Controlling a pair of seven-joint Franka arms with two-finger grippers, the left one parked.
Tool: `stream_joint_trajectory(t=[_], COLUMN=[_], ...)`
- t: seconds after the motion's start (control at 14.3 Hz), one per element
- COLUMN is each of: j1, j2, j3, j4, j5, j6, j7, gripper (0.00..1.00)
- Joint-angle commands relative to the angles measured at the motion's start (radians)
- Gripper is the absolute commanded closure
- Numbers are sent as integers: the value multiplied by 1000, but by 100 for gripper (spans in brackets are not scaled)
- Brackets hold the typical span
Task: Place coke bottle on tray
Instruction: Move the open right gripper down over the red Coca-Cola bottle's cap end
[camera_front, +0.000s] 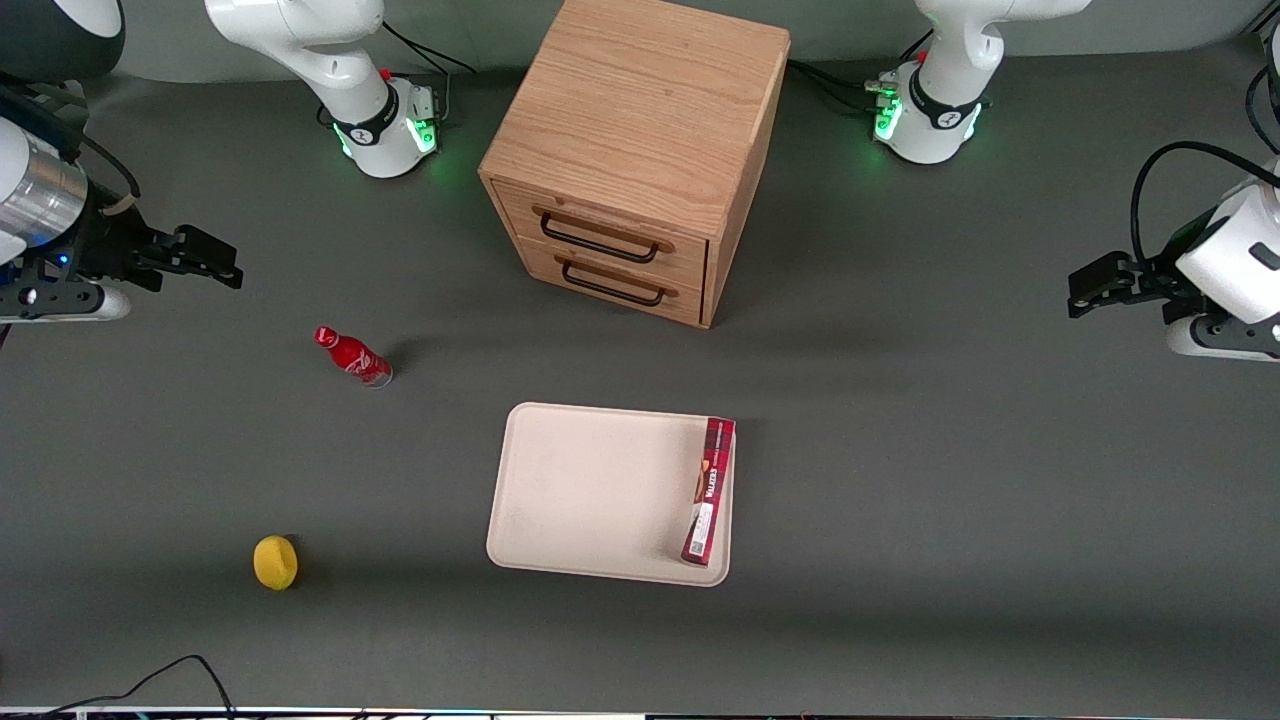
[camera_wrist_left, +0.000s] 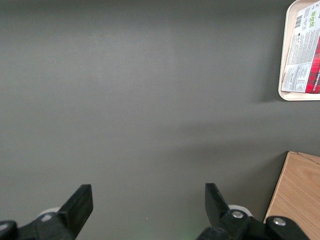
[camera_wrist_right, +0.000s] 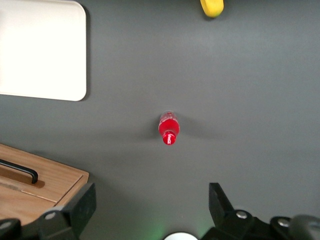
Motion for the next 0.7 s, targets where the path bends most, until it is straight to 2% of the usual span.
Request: stream_joint_trajectory(t=[0.0, 0.35, 0.49, 0.63], j1=[-30, -33, -50, -58], j2=[24, -17, -74, -111], j3=[1, 5, 5, 2], j4=[-32, -357, -497, -568], j5=[30, 46, 46, 46], j6=[-1, 353, 446, 486], j7=[-13, -59, -110, -159], gripper=[0, 0, 0, 0])
